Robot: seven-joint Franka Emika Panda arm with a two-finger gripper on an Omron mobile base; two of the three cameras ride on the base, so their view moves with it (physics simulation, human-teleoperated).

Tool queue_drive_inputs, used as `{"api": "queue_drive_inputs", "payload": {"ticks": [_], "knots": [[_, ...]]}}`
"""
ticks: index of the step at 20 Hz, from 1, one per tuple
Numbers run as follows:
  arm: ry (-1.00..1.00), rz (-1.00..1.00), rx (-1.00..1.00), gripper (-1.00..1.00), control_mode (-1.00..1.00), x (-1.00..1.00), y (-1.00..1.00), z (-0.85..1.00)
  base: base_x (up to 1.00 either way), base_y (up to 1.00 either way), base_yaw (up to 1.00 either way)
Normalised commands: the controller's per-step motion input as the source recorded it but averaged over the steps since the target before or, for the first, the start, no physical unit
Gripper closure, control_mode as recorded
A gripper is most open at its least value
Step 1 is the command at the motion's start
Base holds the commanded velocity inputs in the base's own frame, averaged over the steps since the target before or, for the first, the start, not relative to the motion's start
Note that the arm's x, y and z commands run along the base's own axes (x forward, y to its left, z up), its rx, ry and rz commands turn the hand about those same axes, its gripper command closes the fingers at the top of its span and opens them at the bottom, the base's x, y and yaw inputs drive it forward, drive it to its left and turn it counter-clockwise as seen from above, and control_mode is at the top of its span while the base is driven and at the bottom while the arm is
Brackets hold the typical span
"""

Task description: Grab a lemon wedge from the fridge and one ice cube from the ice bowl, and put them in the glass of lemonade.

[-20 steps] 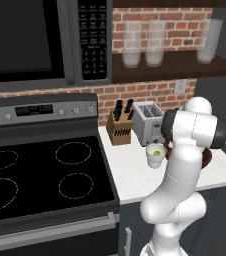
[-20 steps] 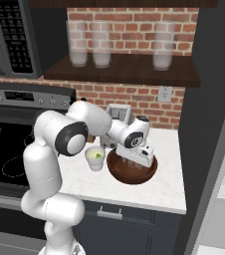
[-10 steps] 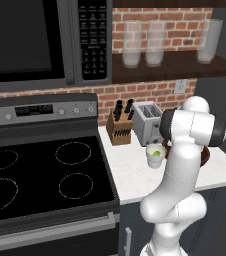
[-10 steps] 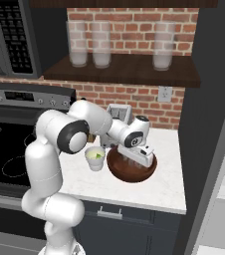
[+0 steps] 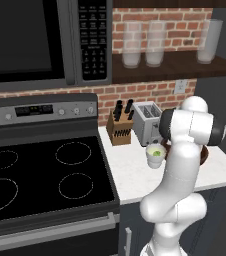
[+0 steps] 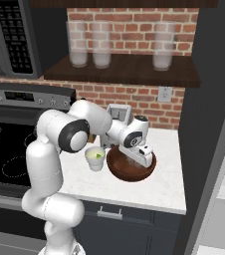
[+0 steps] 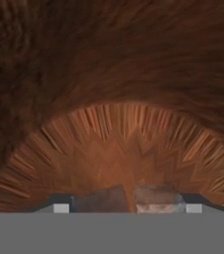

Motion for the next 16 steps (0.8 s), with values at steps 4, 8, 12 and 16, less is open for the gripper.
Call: {"api": "queue_drive_inputs", "payload": {"ticks": [4,8,12,16], "knots": [[0.00,-0.05,0.00,1.00,-1.00,0.00,0.00,-0.24,0.00,0.00,0.00],[0.00,0.00,0.00,1.00,-1.00,0.00,0.00,0.00,0.00,0.00,0.00],[-0.06,0.00,0.00,1.00,-1.00,-0.16,0.00,0.01,0.00,0.00,0.00],[-0.12,0.00,0.00,1.00,-1.00,-0.51,0.00,0.45,0.00,0.00,0.00]]}}
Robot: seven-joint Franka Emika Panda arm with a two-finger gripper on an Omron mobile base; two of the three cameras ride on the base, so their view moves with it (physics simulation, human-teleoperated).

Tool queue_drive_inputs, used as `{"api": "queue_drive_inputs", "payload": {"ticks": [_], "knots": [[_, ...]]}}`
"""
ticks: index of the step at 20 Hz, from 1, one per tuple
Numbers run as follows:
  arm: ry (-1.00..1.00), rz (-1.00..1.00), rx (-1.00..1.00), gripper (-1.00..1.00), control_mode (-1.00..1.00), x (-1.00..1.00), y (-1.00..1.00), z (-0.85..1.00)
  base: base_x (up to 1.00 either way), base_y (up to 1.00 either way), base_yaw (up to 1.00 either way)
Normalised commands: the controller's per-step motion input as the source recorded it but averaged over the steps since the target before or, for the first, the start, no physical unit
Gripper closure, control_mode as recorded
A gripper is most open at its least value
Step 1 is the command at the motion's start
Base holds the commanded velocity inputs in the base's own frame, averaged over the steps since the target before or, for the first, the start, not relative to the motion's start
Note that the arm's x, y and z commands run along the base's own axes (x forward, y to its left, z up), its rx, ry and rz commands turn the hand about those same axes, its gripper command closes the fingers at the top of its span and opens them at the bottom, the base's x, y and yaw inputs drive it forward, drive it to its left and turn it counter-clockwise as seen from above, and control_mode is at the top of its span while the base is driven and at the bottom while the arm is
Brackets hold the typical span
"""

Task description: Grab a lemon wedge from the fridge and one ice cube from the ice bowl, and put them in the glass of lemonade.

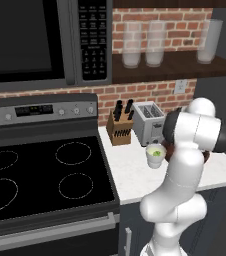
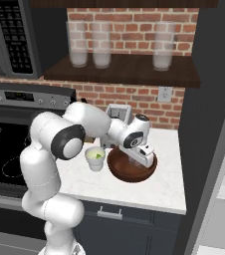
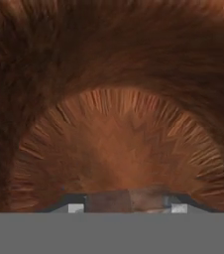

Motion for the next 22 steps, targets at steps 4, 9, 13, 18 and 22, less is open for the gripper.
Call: {"api": "queue_drive_inputs", "payload": {"ticks": [4,9,13,18,22], "knots": [[-0.08,0.00,0.00,1.00,-1.00,-0.61,0.00,0.74,0.00,0.00,0.00],[-0.04,0.00,0.00,1.00,-1.00,-0.59,0.03,0.69,0.00,0.00,0.00],[-0.06,0.00,0.00,1.00,-1.00,-0.43,0.27,0.68,0.00,0.00,0.00],[-0.14,0.00,0.00,1.00,-1.00,-0.40,0.51,0.57,0.00,0.00,0.00],[-0.16,0.01,0.00,1.00,-1.00,-0.34,0.67,0.35,0.00,0.00,0.00]]}}
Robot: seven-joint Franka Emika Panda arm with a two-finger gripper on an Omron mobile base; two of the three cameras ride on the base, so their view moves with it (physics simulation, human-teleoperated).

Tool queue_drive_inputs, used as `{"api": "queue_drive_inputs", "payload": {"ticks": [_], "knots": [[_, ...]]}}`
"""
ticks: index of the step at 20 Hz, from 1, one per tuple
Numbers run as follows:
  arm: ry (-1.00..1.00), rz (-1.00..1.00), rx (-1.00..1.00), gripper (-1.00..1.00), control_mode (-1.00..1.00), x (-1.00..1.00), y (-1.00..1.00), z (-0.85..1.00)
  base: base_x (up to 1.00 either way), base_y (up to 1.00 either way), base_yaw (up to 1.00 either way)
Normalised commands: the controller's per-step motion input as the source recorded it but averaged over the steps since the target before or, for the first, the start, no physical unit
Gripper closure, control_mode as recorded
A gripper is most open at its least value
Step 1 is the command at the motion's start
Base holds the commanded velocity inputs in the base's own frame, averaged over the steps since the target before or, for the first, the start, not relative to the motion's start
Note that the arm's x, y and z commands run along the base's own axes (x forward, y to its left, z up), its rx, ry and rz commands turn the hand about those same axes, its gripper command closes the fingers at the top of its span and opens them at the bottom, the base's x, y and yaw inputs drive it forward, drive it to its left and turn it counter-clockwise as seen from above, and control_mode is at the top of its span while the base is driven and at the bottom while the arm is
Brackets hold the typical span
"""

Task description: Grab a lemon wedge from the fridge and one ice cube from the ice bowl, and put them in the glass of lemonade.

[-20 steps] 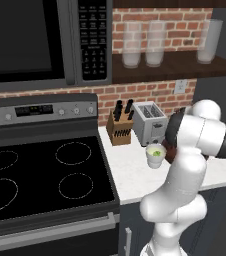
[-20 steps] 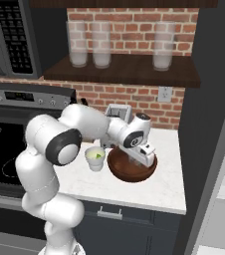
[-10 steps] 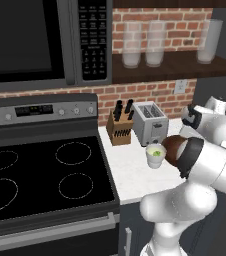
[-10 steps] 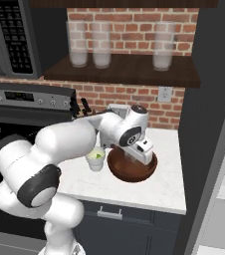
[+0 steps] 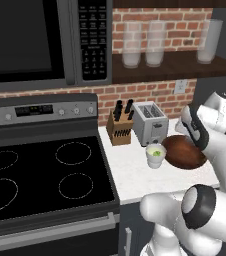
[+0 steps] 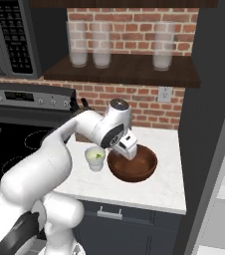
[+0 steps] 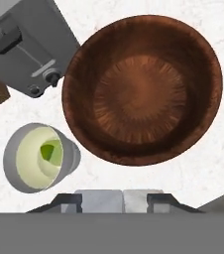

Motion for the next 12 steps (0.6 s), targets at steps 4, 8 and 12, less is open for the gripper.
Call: {"api": "queue_drive_inputs", "payload": {"ticks": [4,8,12], "knots": [[-0.09,0.00,0.00,1.00,-1.00,-0.36,0.67,0.30,0.00,0.00,0.00],[-0.06,0.00,0.01,1.00,-1.00,-0.27,0.64,0.29,0.00,0.00,0.00],[-0.11,0.00,0.05,1.00,-1.00,-0.02,0.55,0.20,0.00,0.00,0.00]]}}
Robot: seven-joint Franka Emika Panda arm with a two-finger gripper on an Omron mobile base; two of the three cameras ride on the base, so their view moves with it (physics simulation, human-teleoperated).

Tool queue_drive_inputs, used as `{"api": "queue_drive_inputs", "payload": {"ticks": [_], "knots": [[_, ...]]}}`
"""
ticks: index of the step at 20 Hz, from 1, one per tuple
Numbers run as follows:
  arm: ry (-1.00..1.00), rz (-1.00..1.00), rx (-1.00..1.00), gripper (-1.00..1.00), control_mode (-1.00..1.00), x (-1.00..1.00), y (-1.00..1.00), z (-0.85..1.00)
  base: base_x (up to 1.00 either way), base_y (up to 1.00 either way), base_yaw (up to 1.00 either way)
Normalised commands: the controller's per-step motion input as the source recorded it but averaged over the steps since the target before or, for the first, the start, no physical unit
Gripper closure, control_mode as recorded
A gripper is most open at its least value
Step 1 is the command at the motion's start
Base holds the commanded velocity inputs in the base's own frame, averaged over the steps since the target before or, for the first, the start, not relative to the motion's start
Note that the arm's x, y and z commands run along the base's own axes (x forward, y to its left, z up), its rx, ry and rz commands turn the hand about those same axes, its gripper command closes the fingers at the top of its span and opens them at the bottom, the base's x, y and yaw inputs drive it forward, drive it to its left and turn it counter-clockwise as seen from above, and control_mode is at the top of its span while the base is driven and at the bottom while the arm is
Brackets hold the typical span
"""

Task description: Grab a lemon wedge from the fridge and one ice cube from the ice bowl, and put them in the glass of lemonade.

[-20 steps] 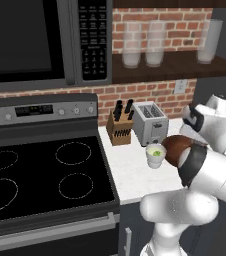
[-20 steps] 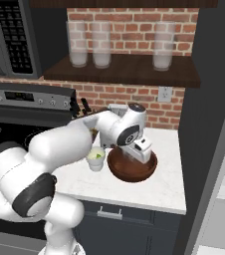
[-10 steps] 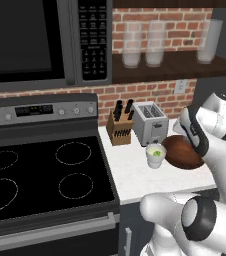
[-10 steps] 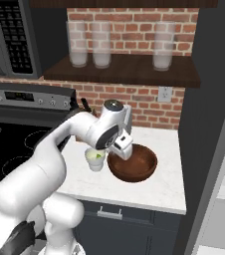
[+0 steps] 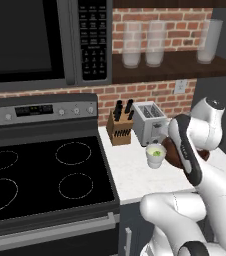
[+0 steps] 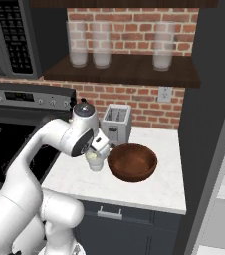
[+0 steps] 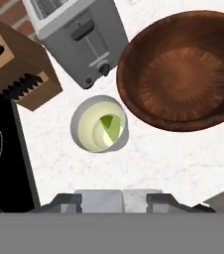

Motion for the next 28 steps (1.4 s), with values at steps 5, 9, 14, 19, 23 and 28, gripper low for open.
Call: {"api": "queue_drive_inputs", "payload": {"ticks": [5,9,14,19,23,28], "knots": [[-0.08,0.00,0.10,1.00,-1.00,0.09,0.15,0.00,0.00,0.00,0.00],[-0.01,0.00,0.17,1.00,-1.00,0.34,0.00,-0.04,0.00,0.00,0.00],[0.00,0.00,0.15,1.00,-1.00,0.44,0.00,-0.11,0.00,0.00,0.00],[0.00,0.00,0.02,1.00,-1.00,0.36,0.00,-0.11,0.00,0.00,0.00],[0.00,0.00,0.00,1.00,-1.00,0.31,0.00,-0.30,0.00,0.00,0.00],[0.00,0.01,0.00,1.00,-1.00,0.15,0.00,-0.47,0.00,0.00,0.00]]}}
